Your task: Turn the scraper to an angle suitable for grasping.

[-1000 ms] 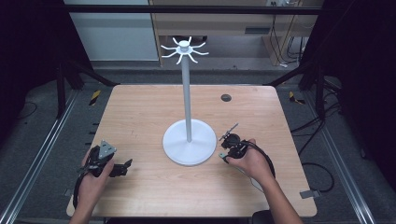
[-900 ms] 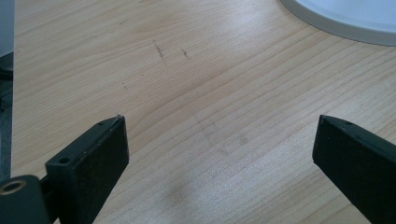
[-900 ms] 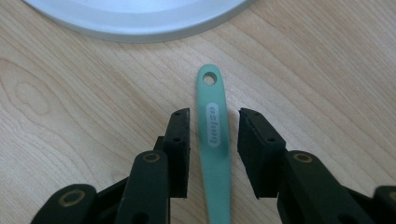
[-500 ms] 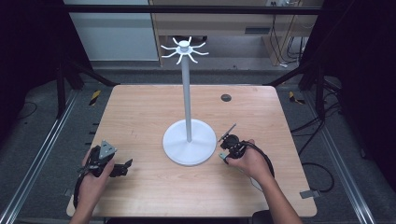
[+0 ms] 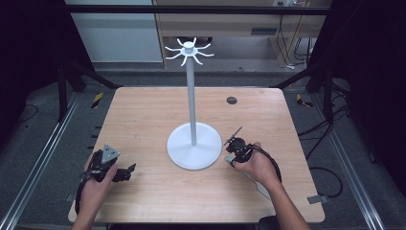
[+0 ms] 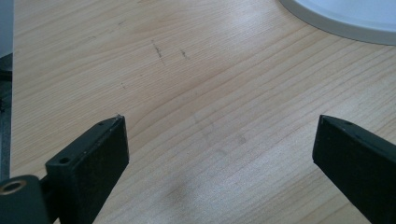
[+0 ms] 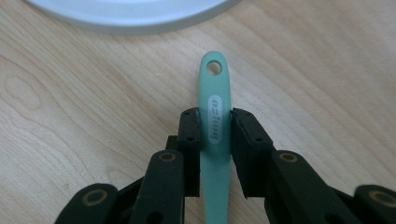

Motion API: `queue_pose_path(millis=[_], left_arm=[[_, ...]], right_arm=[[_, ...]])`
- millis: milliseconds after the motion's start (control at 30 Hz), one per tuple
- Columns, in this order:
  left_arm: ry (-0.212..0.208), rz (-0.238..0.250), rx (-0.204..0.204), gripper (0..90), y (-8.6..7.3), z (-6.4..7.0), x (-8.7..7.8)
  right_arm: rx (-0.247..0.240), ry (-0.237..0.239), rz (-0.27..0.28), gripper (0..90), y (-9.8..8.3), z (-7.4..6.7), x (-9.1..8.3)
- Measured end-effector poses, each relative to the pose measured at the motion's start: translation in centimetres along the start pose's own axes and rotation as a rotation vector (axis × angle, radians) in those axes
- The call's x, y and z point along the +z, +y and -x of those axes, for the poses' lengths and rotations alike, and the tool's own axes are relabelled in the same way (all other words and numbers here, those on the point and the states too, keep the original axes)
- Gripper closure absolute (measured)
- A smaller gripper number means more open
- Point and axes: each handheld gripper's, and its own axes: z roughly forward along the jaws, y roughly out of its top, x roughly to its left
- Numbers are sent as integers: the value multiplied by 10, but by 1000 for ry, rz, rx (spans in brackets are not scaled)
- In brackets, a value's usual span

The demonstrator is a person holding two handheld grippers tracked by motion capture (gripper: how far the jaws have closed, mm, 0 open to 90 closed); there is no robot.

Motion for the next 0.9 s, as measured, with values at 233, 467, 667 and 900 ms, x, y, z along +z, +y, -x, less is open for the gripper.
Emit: queue_pose_path(millis=[233, 467, 667, 900], left_arm=[[1, -2, 1, 34, 0, 1, 0], [2, -2, -3, 33, 0, 0, 0], [3, 0, -2, 34, 0, 0, -1], [2, -1, -3, 33, 0, 0, 0]], right_arm=[[45, -7, 135, 743, -6, 7, -34], [53, -8, 238, 744, -9, 13, -63], [78, -18, 306, 745, -10, 15, -82], [84, -32, 389, 744, -9, 19, -103]])
